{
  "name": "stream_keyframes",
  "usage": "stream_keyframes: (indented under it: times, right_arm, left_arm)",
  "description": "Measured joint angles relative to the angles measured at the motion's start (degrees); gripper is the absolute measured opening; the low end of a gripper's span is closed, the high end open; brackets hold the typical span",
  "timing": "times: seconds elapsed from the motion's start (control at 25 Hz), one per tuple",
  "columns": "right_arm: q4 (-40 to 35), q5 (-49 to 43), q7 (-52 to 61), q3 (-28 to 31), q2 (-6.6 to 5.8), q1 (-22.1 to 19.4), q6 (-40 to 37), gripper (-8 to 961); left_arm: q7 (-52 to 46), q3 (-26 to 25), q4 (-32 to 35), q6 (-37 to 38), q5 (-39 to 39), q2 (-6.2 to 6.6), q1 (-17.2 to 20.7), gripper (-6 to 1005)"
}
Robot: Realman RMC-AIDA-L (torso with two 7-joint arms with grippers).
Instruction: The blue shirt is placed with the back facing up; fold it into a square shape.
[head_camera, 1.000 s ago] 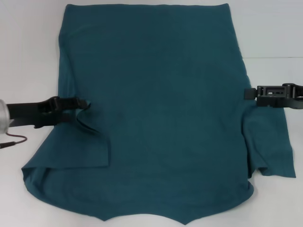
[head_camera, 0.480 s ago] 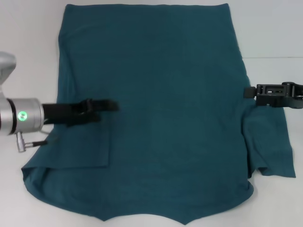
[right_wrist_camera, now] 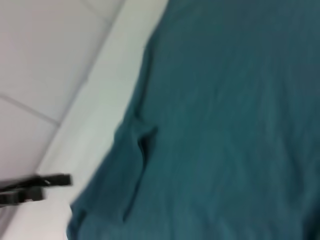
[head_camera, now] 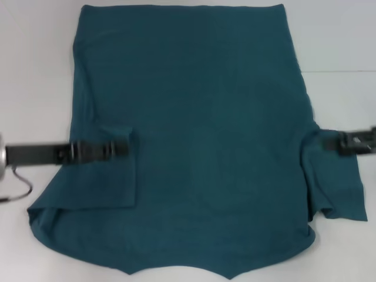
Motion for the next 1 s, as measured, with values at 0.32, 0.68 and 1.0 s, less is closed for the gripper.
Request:
stream_keyframes:
  times: [0.32,0.68,1.0]
  right_arm:
    - [-6.9,-13.9,7.9,2.3,-1.78,-2.3,-1.7,883]
    - [-6.3,-16.0,9.1,5.8,0.06,-4.1,3.2,874]
    - [-2.1,-16.1,11.2,7.7,1.72,-4.1,7.6,866]
  left_arm:
    - [9.7,-1.0,6.2,6.4,0.4,-1.28,3.5,796]
    - [9.6,-1.8,5.1,2.5,-0.3,-2.13,3.2,795]
    - [8.4,-2.3,4.9,-0.3,-1.8,-2.44,3.5,796]
